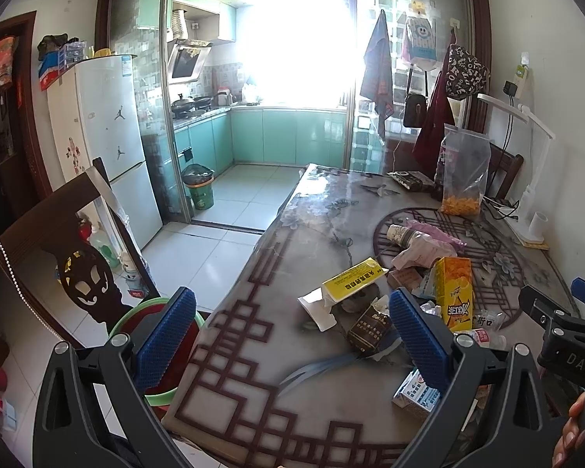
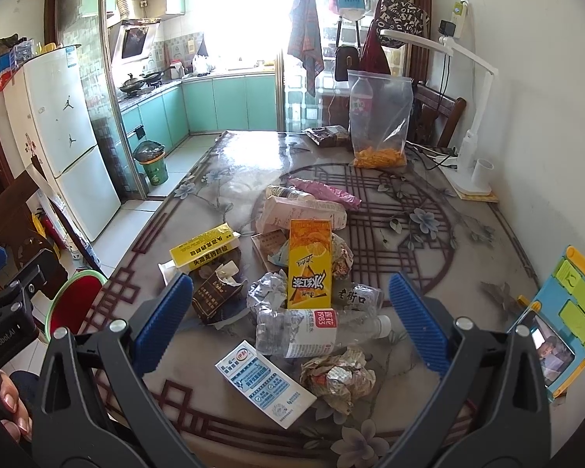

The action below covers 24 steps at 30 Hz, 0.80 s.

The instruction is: Collect trash

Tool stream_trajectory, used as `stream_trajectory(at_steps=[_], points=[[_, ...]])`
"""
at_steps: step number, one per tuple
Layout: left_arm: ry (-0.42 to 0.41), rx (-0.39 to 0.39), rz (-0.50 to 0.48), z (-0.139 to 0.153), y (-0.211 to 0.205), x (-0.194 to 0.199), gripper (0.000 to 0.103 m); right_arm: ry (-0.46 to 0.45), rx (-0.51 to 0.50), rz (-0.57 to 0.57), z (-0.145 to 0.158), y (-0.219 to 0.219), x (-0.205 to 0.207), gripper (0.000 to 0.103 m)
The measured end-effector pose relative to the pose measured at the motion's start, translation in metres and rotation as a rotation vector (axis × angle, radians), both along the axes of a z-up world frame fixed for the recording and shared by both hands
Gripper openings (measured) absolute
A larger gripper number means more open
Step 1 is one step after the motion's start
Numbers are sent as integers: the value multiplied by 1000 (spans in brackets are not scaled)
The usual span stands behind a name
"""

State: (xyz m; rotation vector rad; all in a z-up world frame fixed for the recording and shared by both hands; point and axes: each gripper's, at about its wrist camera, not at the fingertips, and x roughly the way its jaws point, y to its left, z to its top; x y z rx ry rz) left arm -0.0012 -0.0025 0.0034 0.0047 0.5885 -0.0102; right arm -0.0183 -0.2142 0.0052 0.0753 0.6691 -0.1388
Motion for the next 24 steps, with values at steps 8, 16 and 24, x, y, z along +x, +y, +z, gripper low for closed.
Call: stream_trajectory(at_steps=[8, 16, 24], points=[[3, -1, 0, -1, 2, 0, 95, 7, 0, 3, -1, 0, 1, 99], [21, -9, 3, -6, 7, 0, 95, 10, -1, 4, -3, 1, 2, 99], [29, 0, -1, -8, 5, 2, 95, 22, -2, 7, -6, 2, 3, 99]])
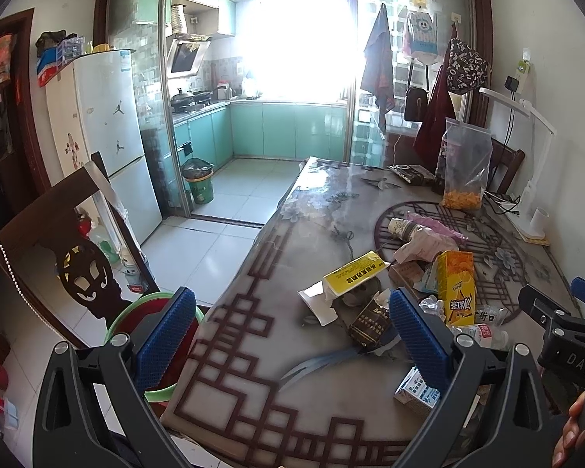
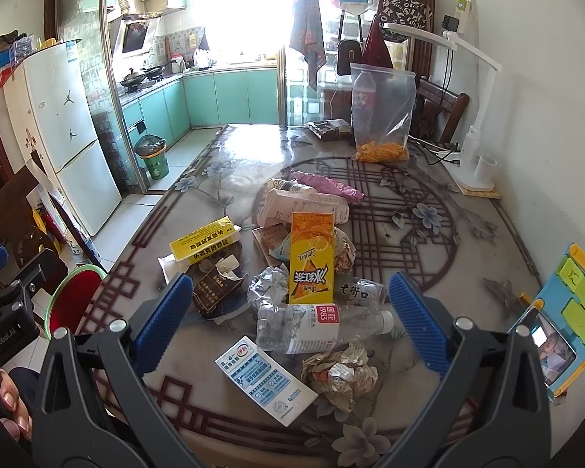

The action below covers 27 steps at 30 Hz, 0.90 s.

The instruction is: Collect trash

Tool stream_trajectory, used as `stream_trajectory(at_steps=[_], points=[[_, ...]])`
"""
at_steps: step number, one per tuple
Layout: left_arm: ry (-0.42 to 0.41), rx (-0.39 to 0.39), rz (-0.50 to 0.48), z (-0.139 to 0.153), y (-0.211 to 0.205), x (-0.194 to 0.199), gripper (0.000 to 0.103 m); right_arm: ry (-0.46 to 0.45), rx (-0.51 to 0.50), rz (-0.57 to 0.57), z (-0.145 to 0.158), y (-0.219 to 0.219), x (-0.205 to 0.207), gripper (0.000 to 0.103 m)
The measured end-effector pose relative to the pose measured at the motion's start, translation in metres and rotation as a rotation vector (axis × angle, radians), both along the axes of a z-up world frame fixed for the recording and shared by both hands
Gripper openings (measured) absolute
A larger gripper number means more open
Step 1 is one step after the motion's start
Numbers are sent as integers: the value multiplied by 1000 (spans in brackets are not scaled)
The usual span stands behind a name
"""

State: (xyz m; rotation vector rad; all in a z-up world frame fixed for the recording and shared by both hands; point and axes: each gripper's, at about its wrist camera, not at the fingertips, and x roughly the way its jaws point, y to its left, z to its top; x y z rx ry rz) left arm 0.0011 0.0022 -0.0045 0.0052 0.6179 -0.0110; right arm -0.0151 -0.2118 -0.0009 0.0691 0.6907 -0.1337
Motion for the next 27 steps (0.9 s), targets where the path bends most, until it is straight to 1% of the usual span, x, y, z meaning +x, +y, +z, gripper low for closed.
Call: stream_trajectory(at_steps=[21, 23, 25, 27], points=[[10, 3, -2, 2, -2, 2, 95, 36, -7, 11, -4, -1, 4, 99], [26, 7, -19, 1, -3, 5, 95, 50, -19, 34, -7, -2, 6, 99], [37, 30, -34, 1, -5, 9, 95, 84, -46, 85, -13, -5, 7, 99], [31, 14, -59, 2, -1, 11, 95, 111, -67, 125, -24, -10, 3, 99]])
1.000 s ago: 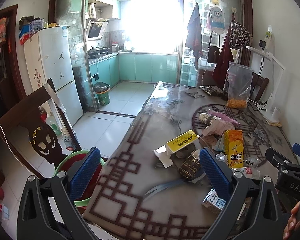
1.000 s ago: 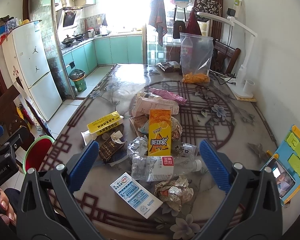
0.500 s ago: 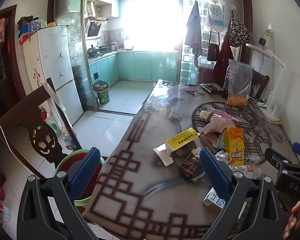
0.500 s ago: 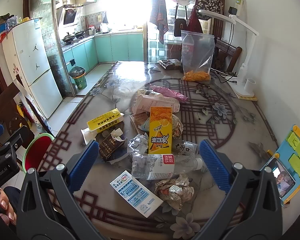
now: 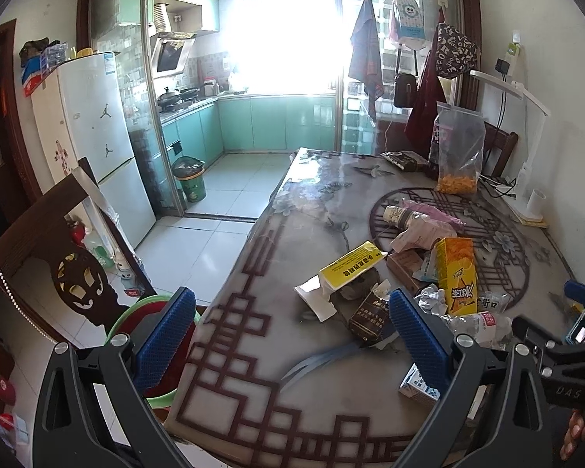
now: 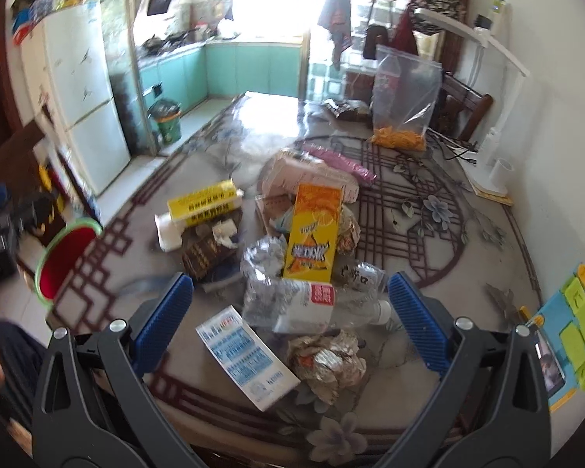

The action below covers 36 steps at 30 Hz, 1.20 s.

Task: Collect trash
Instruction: 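Grasp the white milk carton with the right tool while the left tool grasps the brown cigarette pack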

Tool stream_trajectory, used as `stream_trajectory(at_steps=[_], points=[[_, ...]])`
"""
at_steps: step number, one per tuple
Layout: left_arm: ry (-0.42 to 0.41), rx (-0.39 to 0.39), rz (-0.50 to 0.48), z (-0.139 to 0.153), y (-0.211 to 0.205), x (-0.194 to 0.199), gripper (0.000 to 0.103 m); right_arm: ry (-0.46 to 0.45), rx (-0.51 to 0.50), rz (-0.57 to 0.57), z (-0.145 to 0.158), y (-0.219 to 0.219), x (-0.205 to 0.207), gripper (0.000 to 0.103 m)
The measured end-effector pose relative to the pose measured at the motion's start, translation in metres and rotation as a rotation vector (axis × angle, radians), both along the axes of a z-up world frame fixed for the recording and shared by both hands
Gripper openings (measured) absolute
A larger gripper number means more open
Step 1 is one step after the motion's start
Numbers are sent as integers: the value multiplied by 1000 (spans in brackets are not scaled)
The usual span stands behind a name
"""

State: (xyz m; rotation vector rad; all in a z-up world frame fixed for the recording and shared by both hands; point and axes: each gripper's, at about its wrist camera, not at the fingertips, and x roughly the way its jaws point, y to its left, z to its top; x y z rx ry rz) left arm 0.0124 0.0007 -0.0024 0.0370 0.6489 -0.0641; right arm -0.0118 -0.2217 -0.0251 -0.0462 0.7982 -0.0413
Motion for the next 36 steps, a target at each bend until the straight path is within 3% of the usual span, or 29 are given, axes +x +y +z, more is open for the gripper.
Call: stream_trajectory(at_steps=[3, 7, 12, 17, 21, 23, 26, 30, 34, 36], points=[[14, -54, -13, -6, 6, 5, 95, 60, -1, 47, -25, -11, -9, 99], [64, -35, -24, -20, -7, 17, 95, 214, 137, 143, -66, -15, -9, 99], [69, -42, -51, -32, -11, 20, 95, 281, 105, 271, -93, 16, -2, 96], [72, -119, -77, -43, 0, 26, 95, 363, 104, 306, -119, 24, 23, 75], [109, -75, -96, -56, -4, 36, 95, 437, 69, 303, -139, 24, 38, 64], [127, -37, -133, -64, -12, 42, 95, 430, 48, 319, -139, 27, 36, 56], [178, 11, -195, -77, -27, 52, 95, 379, 141, 350, -128, 25, 33, 53], [202, 89, -237, -94, -48, 73, 95, 285, 381, 296, -109, -11, 34, 52], [295, 54, -242, -110, -54, 102, 93, 153, 607, 186, -93, -63, 27, 51], [329, 64, -268, -120, -64, 113, 88, 136, 666, 131, -94, -83, 28, 51]])
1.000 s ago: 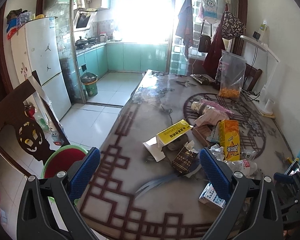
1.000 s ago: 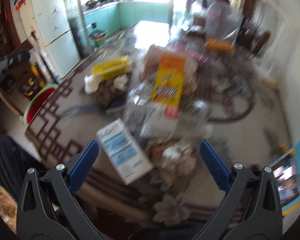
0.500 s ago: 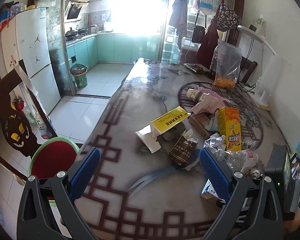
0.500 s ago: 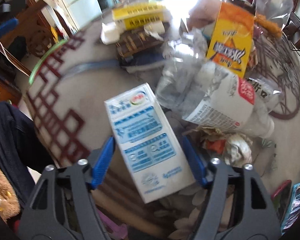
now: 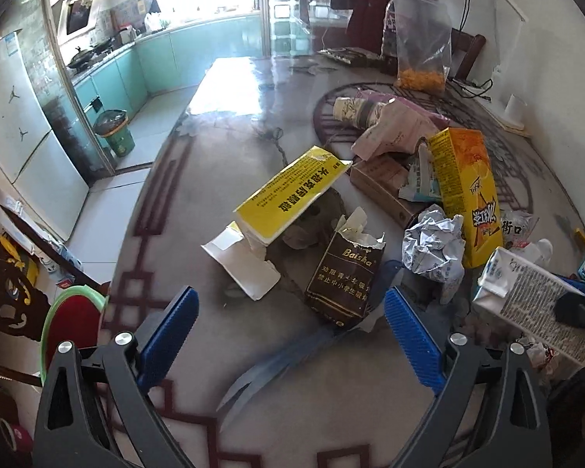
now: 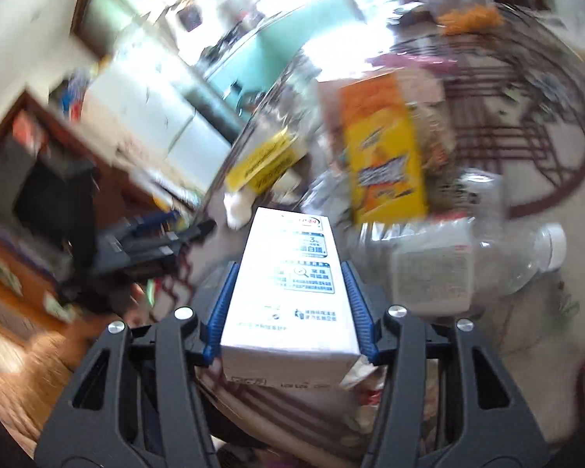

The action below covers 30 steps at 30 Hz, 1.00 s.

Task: Collect trash
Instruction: 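Grasp the white milk carton with the right tool while the left tool grasps the brown cigarette pack, then carry both items to the red bucket and open the left tool over it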

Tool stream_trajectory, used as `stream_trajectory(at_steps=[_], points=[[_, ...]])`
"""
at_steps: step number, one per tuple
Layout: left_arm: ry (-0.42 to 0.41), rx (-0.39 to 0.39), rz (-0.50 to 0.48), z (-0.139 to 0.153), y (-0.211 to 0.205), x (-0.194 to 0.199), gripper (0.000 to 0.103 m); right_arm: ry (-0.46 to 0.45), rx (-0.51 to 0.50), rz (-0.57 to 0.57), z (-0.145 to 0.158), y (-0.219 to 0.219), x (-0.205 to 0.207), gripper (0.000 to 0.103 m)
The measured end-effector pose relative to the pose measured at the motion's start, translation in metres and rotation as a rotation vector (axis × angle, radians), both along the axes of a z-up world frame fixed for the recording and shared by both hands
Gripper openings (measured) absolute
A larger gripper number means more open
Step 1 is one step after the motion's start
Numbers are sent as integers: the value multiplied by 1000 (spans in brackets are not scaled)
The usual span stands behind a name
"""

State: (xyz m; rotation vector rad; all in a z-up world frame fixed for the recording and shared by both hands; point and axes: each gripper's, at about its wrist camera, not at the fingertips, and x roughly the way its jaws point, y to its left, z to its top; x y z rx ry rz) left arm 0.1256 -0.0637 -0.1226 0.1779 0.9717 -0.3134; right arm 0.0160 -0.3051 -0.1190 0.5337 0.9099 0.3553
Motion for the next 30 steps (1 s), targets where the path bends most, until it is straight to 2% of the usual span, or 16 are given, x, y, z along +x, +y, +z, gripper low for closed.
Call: stream_trajectory(at_steps=[3, 6, 8, 9, 10, 12, 15, 17, 18, 22, 25, 28, 30], points=[[29, 65, -78, -15, -23, 9, 85, 45, -8, 15, -6, -2, 6, 51], [69, 108, -127, -31, -41, 19, 83, 52, -71, 86, -7, 13, 7, 51], [111, 138, -127, -44, -48, 28, 73, 71, -102, 118, -12, 25, 10, 51], [129, 142, -121, -48, -50, 31, 64, 85, -117, 133, -17, 30, 12, 51], [146, 142, -113, -52, -51, 34, 56, 101, -128, 151, -21, 35, 14, 52], [156, 118, -107, -54, -50, 37, 47, 112, -144, 182, -29, 44, 21, 52], [114, 125, -108, -45, -50, 32, 44, 124, -209, 224, -34, 59, 23, 53], [60, 105, -105, -30, -48, 21, 44, 132, -258, 235, -37, 66, 20, 72], [30, 87, -100, -19, -44, 14, 44, 127, -287, 233, -38, 68, 20, 75], [-61, 14, -77, 22, -21, -15, 44, 82, -383, 229, -36, 80, 17, 75], [-119, -4, -51, 47, 2, -38, 44, 47, -426, 256, -38, 104, 13, 84], [-150, -14, -11, 57, 21, -59, 44, 52, -462, 289, -43, 125, 13, 84], [-154, -20, 20, 56, 36, -59, 44, 64, -501, 290, -45, 131, 18, 83]])
